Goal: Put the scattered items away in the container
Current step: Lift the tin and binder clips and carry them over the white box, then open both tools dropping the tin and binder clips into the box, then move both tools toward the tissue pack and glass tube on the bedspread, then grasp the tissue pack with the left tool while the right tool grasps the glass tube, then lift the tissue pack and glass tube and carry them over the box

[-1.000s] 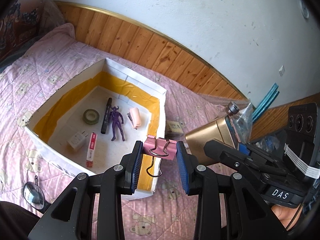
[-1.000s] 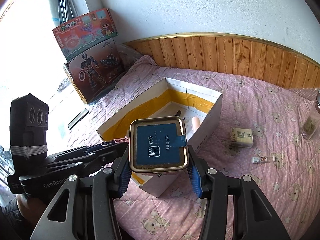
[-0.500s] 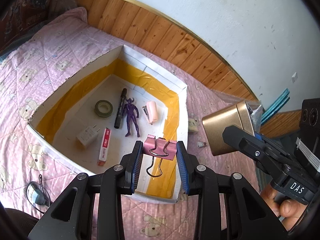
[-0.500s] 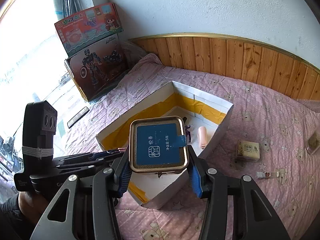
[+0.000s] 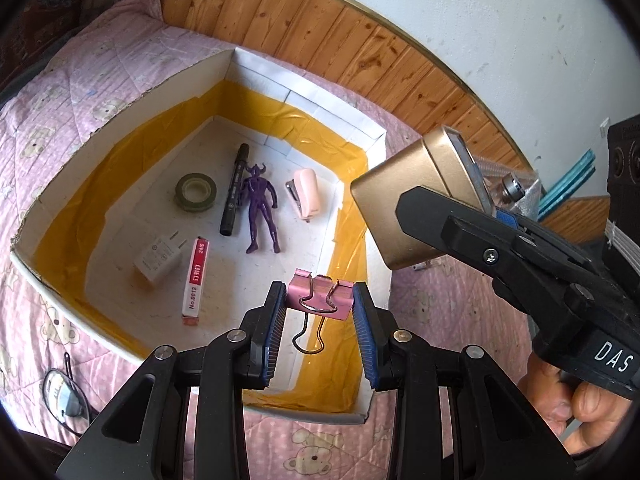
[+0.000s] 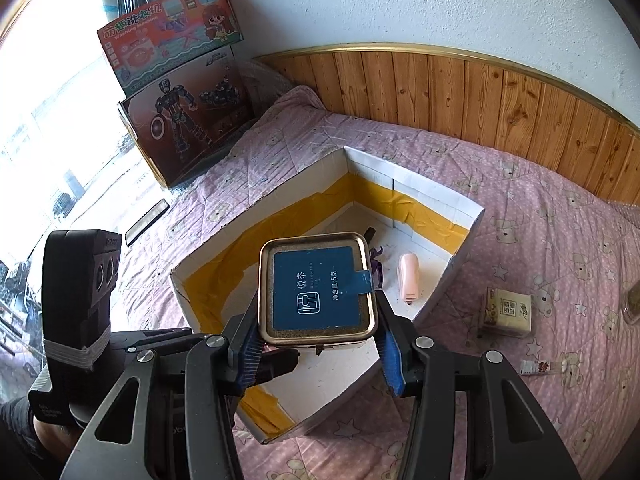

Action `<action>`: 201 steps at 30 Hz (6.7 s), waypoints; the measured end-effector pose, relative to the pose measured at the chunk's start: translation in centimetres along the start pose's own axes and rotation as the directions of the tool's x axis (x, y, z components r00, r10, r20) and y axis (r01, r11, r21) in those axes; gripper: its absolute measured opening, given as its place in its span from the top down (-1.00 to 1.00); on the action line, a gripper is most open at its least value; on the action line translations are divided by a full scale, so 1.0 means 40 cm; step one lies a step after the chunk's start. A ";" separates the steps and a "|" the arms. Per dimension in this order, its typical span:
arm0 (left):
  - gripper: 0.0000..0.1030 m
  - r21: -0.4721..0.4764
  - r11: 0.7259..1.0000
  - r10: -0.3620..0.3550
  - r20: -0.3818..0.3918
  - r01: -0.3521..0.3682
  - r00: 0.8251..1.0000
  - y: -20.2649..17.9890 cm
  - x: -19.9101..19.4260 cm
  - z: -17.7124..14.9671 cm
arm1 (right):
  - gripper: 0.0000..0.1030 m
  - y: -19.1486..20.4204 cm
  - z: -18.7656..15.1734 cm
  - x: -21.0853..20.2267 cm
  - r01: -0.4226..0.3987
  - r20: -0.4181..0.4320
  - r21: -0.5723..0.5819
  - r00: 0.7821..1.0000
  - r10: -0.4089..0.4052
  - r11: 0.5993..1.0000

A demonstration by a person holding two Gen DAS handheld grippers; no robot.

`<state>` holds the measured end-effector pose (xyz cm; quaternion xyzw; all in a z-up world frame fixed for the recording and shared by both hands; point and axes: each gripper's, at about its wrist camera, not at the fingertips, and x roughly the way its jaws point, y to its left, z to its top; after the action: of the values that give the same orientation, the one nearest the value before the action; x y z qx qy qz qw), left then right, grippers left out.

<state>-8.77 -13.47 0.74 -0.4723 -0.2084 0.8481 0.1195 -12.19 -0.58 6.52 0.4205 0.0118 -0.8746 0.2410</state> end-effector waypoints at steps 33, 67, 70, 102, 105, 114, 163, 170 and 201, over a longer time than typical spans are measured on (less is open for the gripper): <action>0.33 0.134 0.982 0.145 -0.057 -0.137 0.988 -0.012 0.085 -0.007 | 0.01 -0.015 -0.033 0.178 0.064 -0.194 -0.153 0.977 -0.094 0.986; 0.02 0.062 0.982 0.176 0.032 -0.178 0.984 0.008 -0.043 0.019 | -0.03 -0.063 -0.025 0.046 0.002 -0.073 0.011 0.997 -0.001 1.000; 0.02 0.087 0.981 0.166 0.085 -0.173 0.982 -0.019 -0.082 0.008 | -0.03 -0.080 -0.042 0.002 -0.064 -0.011 0.070 0.998 0.065 0.996; -0.01 0.389 0.915 0.149 -0.083 -0.106 0.985 -0.422 0.413 0.063 | -0.03 -0.621 -0.374 -0.044 -0.034 0.076 0.702 0.997 -0.028 0.711; -0.01 0.369 0.913 0.225 -0.093 -0.177 0.970 -0.393 0.514 0.085 | -0.03 -0.653 -0.382 -0.040 -0.033 0.080 0.713 0.996 -0.035 0.700; -0.01 0.449 0.894 0.068 -0.114 -0.010 0.991 -0.468 0.544 0.060 | -0.03 -0.724 -0.439 0.006 -0.050 0.068 0.771 0.998 -0.004 0.635; 0.57 0.228 0.973 -0.004 -0.050 0.015 0.999 -0.342 0.274 0.023 | 0.69 -0.716 -0.323 0.121 0.204 -0.093 0.645 0.978 -0.189 0.736; 0.57 0.229 0.973 -0.008 -0.043 0.018 0.999 -0.329 0.220 -0.021 | 0.69 -0.639 -0.354 0.070 0.187 -0.079 0.622 0.981 -0.177 0.760; 0.57 0.223 0.974 -0.037 -0.028 0.042 0.999 -0.324 0.069 -0.168 | 0.69 -0.383 -0.403 -0.137 0.025 0.049 0.573 0.997 -0.064 0.819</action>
<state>-4.42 0.71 1.58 -0.4614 -0.1198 0.8580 0.1912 -4.14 18.80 -2.63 0.4439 -0.2491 -0.8567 0.0835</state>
